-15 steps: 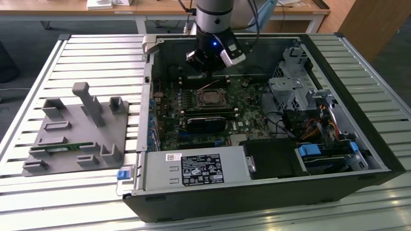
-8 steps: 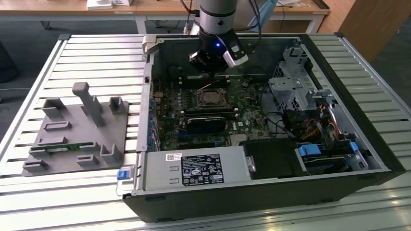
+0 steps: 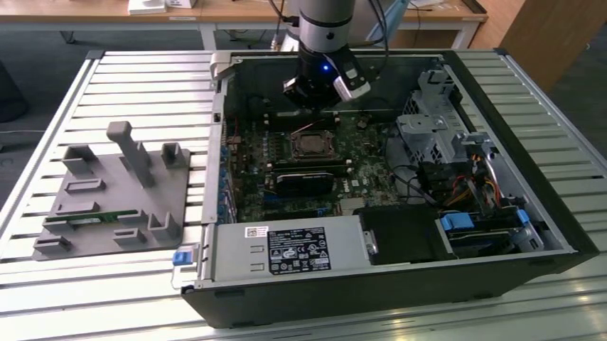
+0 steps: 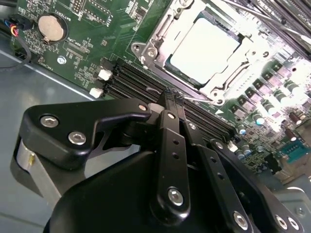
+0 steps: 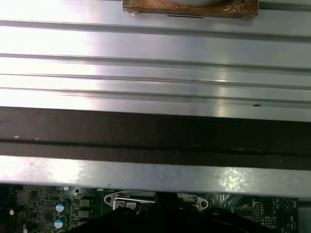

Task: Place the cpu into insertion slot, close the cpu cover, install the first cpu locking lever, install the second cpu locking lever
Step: 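Install the first cpu locking lever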

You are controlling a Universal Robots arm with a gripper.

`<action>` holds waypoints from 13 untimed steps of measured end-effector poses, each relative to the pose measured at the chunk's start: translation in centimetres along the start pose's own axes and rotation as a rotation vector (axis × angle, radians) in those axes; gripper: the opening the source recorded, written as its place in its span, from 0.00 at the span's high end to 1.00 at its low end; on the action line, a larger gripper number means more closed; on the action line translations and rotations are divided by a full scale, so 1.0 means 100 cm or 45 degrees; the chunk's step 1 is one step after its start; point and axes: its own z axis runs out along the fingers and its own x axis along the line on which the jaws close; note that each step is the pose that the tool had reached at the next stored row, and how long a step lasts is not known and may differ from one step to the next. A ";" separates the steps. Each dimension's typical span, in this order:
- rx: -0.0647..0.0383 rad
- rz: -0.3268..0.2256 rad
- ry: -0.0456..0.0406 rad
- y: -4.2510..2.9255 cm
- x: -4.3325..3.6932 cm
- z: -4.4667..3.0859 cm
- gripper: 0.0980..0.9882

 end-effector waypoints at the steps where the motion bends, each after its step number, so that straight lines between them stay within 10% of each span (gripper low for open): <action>1: 0.000 0.000 0.000 0.0000 -0.0008 0.0007 0.98; 13: 0.001 0.000 0.000 -0.0014 -0.0064 0.0157 0.98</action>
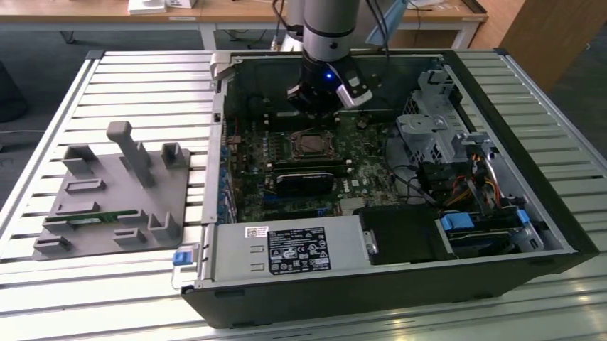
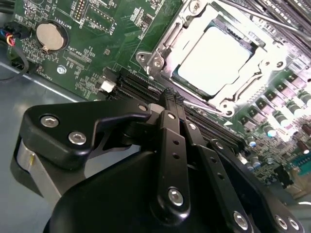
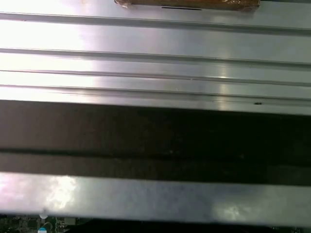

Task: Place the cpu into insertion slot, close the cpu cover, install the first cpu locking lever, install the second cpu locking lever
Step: 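Install the first cpu locking lever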

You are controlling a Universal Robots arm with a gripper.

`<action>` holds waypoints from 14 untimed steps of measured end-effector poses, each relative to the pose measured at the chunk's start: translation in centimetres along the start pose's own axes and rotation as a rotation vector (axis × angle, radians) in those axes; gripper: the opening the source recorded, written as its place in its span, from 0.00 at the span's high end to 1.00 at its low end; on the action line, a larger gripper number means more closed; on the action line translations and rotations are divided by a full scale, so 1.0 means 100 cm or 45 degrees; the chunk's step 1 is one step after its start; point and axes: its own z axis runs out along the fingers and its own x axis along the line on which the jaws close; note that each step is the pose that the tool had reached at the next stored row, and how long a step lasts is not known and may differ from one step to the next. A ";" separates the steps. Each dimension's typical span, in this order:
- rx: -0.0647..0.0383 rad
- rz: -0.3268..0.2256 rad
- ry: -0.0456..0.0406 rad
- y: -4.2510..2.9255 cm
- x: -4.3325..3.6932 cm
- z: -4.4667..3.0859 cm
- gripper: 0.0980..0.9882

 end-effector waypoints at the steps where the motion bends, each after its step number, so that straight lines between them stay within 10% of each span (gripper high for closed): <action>1: 0.000 0.000 0.000 -0.0001 -0.0004 0.0013 0.98; 14: 0.009 0.000 0.000 -0.0007 -0.0014 0.0072 0.98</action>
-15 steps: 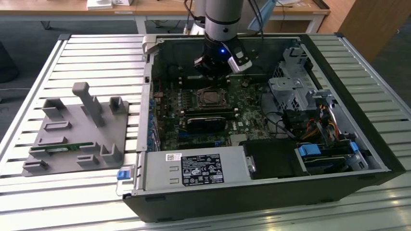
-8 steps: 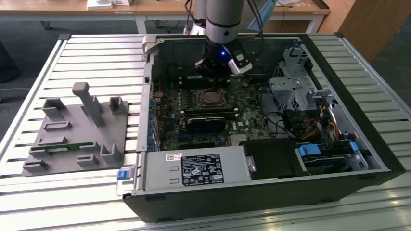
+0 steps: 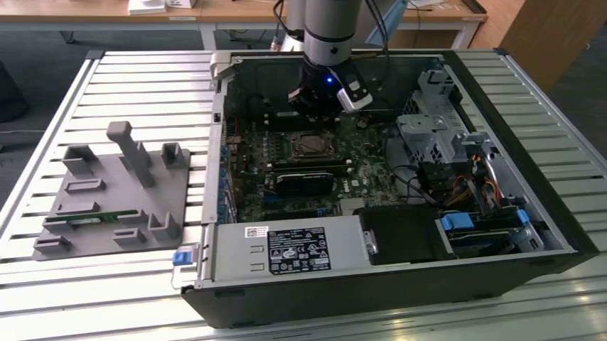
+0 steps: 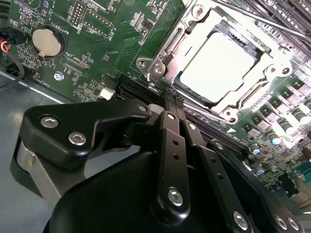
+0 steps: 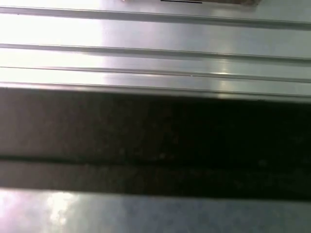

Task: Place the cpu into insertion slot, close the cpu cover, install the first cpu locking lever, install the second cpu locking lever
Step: 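Install the first cpu locking lever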

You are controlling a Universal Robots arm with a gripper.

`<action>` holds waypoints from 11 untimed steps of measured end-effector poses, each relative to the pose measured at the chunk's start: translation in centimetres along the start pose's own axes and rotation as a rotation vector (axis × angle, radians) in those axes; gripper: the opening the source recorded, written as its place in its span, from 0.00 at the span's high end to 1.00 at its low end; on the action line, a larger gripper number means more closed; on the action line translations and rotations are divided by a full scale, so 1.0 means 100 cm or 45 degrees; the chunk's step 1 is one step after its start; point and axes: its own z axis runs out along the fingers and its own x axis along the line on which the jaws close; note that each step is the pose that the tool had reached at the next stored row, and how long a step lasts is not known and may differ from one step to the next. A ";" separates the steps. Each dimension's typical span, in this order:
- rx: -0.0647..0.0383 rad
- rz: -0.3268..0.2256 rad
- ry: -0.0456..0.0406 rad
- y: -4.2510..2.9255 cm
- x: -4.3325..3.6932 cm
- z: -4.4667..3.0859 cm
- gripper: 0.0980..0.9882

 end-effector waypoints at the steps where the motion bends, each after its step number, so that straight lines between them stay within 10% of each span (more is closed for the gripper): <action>1: 0.003 0.000 0.000 0.0000 -0.0001 0.0002 0.98; 11: 0.031 -0.001 0.001 0.0025 -0.0008 0.0039 0.98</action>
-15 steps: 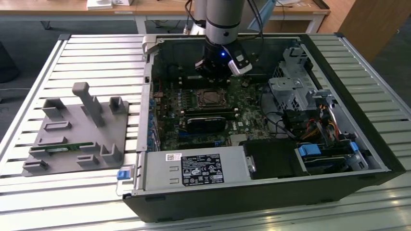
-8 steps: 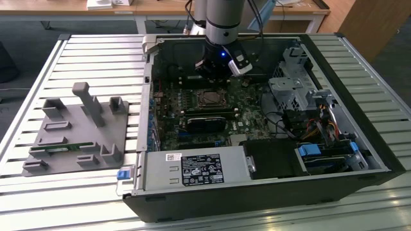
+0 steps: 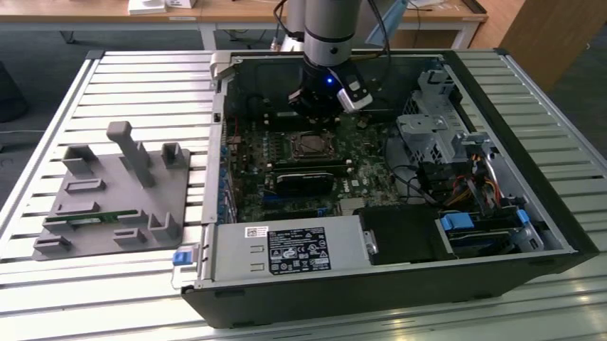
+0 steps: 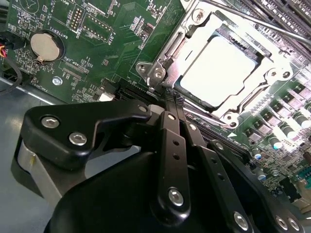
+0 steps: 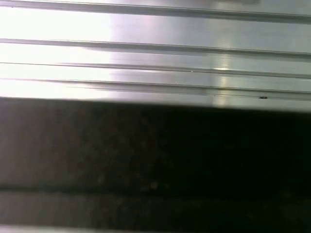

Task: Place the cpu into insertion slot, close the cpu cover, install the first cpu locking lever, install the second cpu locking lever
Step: 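Install the first cpu locking lever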

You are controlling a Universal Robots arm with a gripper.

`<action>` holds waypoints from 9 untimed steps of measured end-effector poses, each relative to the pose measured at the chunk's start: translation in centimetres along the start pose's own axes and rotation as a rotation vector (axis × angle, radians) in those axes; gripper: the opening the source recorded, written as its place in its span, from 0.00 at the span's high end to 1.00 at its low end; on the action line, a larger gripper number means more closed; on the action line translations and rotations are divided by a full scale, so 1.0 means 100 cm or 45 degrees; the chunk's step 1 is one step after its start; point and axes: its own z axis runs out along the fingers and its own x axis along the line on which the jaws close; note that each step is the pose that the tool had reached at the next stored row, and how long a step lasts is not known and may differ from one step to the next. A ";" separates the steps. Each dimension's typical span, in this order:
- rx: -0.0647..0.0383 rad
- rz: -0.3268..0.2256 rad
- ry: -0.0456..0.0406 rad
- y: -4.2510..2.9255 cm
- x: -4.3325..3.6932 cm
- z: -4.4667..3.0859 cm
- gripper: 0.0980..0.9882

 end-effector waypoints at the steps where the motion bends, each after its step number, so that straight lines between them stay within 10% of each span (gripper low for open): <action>1: 0.001 0.000 0.000 0.0001 0.0000 -0.0001 0.98; 9: 0.007 0.000 0.000 0.0005 0.0000 -0.0023 0.98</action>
